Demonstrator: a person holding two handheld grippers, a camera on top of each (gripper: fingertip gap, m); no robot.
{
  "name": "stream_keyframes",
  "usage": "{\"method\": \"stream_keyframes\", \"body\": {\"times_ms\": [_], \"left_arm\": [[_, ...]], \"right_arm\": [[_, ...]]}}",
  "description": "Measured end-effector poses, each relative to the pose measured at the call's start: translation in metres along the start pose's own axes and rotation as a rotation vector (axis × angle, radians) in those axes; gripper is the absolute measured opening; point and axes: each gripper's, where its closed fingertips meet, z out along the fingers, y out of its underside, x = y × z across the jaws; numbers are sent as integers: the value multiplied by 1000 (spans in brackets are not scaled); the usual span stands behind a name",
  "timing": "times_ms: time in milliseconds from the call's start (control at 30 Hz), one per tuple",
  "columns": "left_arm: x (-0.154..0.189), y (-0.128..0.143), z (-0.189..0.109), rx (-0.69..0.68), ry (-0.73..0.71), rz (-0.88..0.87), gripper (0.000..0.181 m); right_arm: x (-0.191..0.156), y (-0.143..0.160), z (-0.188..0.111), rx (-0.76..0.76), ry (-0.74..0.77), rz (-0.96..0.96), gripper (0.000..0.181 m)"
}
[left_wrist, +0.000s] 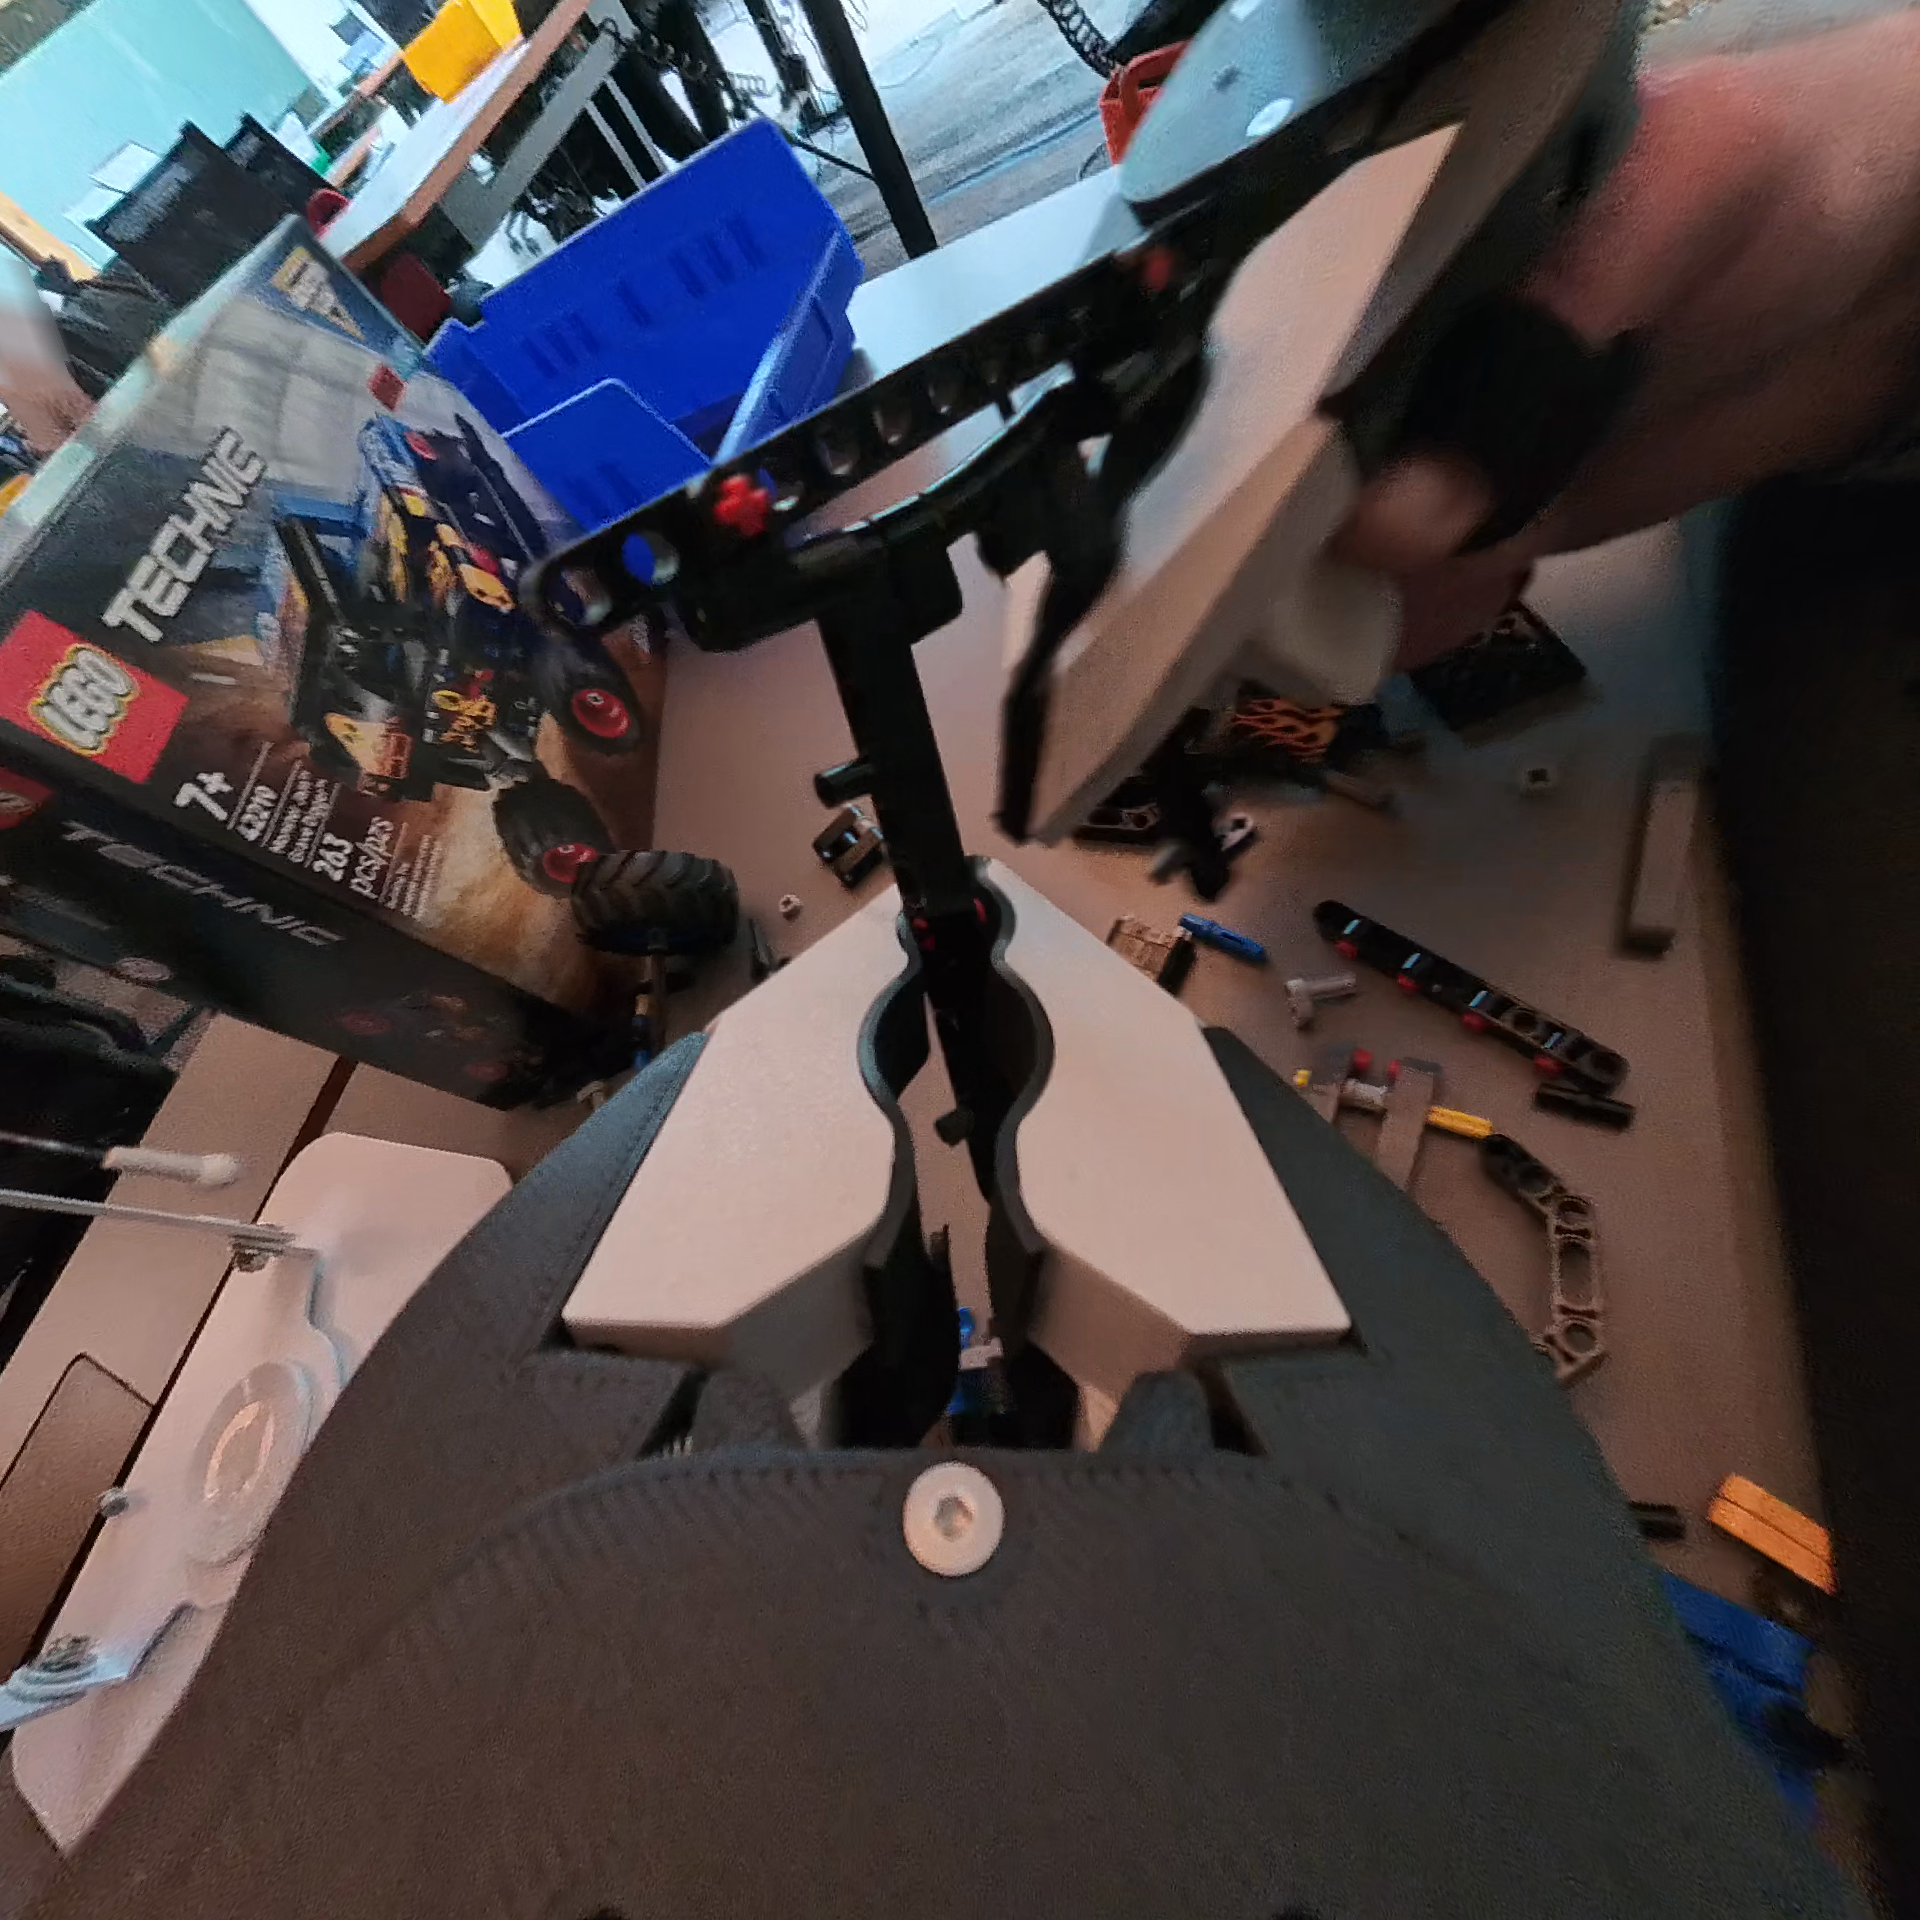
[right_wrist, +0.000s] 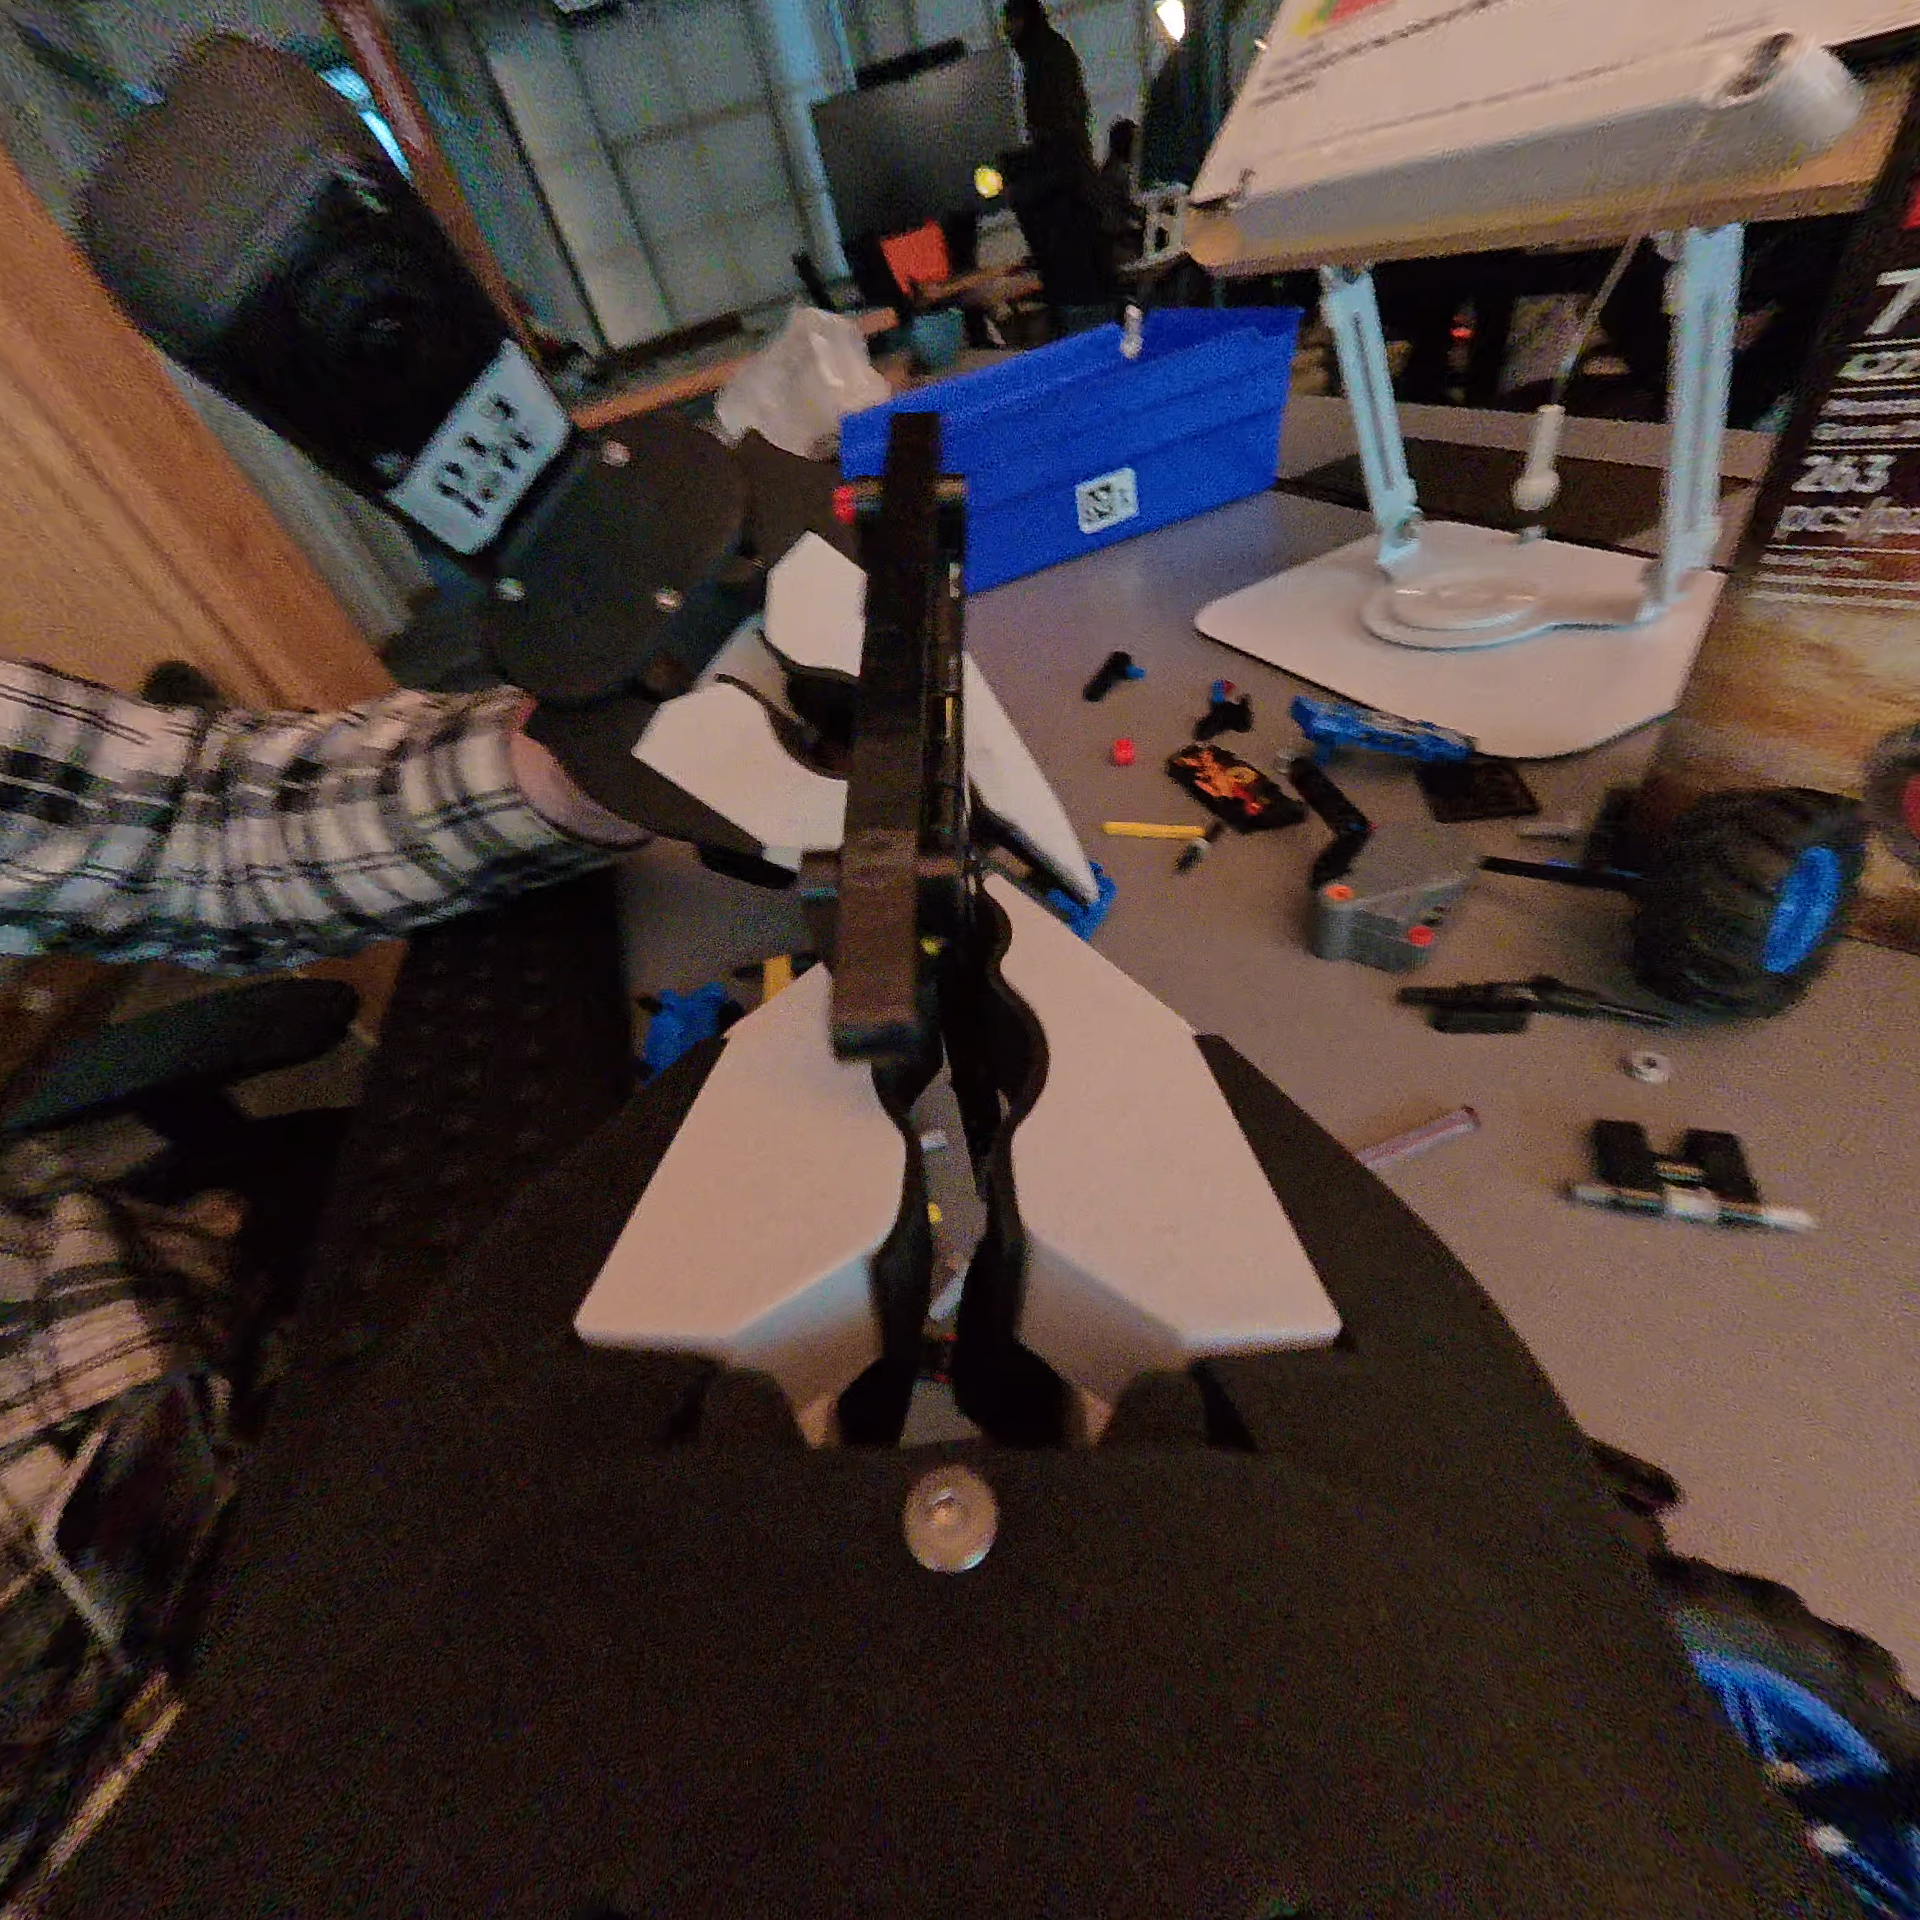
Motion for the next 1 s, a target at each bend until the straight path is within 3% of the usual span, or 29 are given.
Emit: {"method": "stream_keyframes", "body": {"times_ms": [133, 300, 400, 533, 1000], "left_arm": [[12, -4, -3, 0, 55, -52, 0], [21, 1, 2, 24, 176, -211, 0], [14, 13, 3, -77, 87, -70, 0], [10, 13, -6, -75, 102, -70, 0], [18, 20, -6, -64, 162, -64, 0]], "right_arm": [[17, 7, -1, -59, 145, -79, 0], [19, 12, 3, -100, 176, -123, 0], [25, 17, 2, -154, 227, -174, 0], [28, 16, -1, -185, 272, -241, 0], [15, 29, 0, -233, 134, -185, 0]]}}
